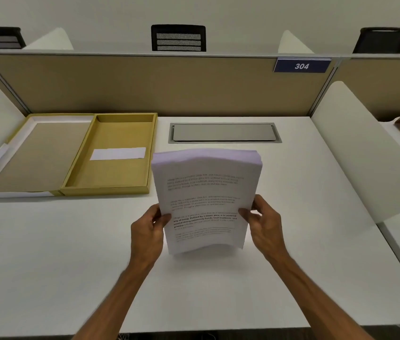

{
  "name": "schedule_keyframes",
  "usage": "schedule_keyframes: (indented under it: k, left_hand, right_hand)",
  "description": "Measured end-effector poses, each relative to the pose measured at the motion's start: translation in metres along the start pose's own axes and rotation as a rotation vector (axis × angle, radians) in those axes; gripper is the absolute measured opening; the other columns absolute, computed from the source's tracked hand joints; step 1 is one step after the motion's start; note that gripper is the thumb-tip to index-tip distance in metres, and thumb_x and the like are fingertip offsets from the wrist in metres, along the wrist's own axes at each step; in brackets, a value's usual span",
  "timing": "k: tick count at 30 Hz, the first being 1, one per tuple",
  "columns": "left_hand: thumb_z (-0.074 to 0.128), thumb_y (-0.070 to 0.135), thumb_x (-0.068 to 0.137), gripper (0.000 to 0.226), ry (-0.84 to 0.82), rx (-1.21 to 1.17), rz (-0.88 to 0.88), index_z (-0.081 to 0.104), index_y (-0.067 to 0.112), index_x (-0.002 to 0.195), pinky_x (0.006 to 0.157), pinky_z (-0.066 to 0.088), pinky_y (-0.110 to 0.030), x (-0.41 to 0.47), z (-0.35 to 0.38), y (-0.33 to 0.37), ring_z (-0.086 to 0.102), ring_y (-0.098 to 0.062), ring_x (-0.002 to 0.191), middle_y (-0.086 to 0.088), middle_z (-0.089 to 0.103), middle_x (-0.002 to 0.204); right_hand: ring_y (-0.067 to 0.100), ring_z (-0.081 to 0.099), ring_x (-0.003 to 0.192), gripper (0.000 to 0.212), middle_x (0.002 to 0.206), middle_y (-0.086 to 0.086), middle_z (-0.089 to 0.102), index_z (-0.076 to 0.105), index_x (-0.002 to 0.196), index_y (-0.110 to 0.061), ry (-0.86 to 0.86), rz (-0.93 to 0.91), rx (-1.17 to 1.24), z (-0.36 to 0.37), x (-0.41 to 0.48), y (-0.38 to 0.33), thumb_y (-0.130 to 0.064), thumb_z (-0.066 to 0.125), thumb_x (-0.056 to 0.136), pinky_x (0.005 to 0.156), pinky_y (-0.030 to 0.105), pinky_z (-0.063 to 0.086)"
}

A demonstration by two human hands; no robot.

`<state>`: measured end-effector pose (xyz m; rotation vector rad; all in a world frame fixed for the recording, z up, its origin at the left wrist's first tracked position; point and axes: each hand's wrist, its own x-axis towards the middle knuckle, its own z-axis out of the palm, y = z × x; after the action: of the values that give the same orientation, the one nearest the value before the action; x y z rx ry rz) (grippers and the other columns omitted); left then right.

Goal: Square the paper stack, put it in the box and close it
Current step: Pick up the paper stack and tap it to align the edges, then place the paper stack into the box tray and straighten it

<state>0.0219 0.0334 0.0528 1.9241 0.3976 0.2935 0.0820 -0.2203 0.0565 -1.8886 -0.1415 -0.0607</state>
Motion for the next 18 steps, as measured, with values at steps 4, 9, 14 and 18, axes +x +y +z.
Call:
schedule_keyframes:
  k: [4, 9, 14, 18]
  left_hand:
    - [0.062, 0.010, 0.093, 0.024, -0.029, -0.018, -0.009, 0.069, 0.018, 0.115, 0.072, 0.052, -0.007, 0.011, -0.014, 0.011, 0.069, 0.001, 0.092, 0.013, 0.073, 0.101]
    - [0.063, 0.020, 0.094, 0.026, -0.079, -0.050, -0.033, 0.065, 0.024, 0.119, 0.073, 0.056, -0.015, 0.022, -0.036, 0.022, 0.070, -0.007, 0.095, 0.009, 0.072, 0.107]
    - [0.065, 0.027, 0.092, 0.025, -0.095, -0.129, -0.103, 0.067, 0.027, 0.117, 0.082, 0.059, -0.032, 0.038, -0.059, 0.021, 0.072, -0.014, 0.096, 0.005, 0.075, 0.109]
    - [0.068, 0.026, 0.090, 0.020, -0.081, -0.177, -0.158, 0.071, 0.028, 0.110, 0.080, 0.060, -0.031, 0.061, -0.085, 0.016, 0.074, -0.010, 0.090, 0.008, 0.077, 0.101]
  right_hand:
    - [-0.003, 0.065, 0.082, 0.023, 0.095, -0.011, 0.071, 0.065, 0.111, -0.017, -0.024, -0.004, -0.015, -0.001, 0.010, -0.012, -0.003, 0.062, 0.093, 0.063, 0.008, 0.051]
    - [-0.006, 0.066, 0.084, 0.023, 0.102, -0.007, 0.070, 0.062, 0.118, -0.018, -0.060, -0.007, -0.025, 0.009, 0.020, -0.029, -0.015, 0.063, 0.096, 0.063, 0.008, 0.054]
    - [0.008, 0.071, 0.087, 0.029, 0.110, 0.000, 0.072, 0.063, 0.125, -0.016, -0.070, 0.057, -0.021, 0.033, 0.035, -0.043, -0.018, 0.063, 0.096, 0.074, 0.028, 0.063]
    - [0.019, 0.072, 0.092, 0.030, 0.112, 0.003, 0.073, 0.065, 0.126, -0.015, -0.089, 0.102, 0.002, 0.062, 0.050, -0.058, -0.015, 0.064, 0.095, 0.080, 0.039, 0.063]
